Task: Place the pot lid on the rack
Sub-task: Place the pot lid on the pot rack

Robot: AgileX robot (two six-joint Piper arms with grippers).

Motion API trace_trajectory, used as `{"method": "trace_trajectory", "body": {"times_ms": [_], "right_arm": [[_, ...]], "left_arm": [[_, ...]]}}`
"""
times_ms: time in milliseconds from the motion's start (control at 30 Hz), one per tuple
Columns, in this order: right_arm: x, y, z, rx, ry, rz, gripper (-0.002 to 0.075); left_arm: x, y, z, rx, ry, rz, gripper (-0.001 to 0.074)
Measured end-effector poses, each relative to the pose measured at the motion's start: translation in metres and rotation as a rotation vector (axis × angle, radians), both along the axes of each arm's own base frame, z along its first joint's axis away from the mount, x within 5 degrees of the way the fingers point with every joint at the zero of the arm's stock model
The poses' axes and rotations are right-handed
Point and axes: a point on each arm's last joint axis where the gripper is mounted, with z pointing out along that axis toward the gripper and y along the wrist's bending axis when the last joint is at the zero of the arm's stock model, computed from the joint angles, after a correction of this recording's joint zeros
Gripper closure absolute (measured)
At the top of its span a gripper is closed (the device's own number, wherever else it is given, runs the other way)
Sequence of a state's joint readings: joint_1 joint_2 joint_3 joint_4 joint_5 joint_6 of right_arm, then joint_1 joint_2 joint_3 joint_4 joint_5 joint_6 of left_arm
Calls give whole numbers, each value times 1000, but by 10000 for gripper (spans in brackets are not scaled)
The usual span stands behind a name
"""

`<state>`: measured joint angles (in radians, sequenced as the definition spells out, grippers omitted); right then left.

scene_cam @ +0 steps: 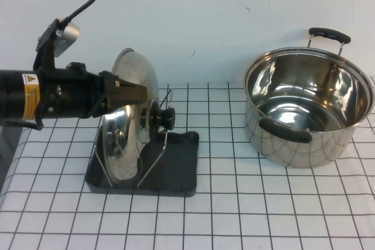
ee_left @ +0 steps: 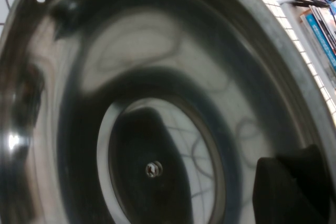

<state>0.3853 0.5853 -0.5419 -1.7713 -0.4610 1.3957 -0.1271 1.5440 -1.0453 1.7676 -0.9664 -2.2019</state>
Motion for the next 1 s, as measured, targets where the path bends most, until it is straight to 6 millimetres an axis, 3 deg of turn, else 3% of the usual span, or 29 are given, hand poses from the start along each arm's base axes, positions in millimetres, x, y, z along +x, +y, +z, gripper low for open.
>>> {"method": "trace_trajectory", "body": {"times_ms": [667, 733, 867, 933, 1000], "right_arm": [[0, 0, 0, 4, 6, 2, 726], [-1, 1, -1, 3, 7, 10, 726], [-2, 2, -1, 2, 12, 30, 726], [-3, 3, -1, 1, 13, 39, 726], [-3, 3, -1, 0, 15, 48, 726]], "left_arm": [[11, 1, -18, 45, -8, 5, 657], [12, 1, -18, 52, -18, 7, 587], [13, 1, -18, 59, -26, 16, 313], [13, 1, -18, 61, -30, 14, 215], [13, 1, -18, 61, -30, 14, 164]]}}
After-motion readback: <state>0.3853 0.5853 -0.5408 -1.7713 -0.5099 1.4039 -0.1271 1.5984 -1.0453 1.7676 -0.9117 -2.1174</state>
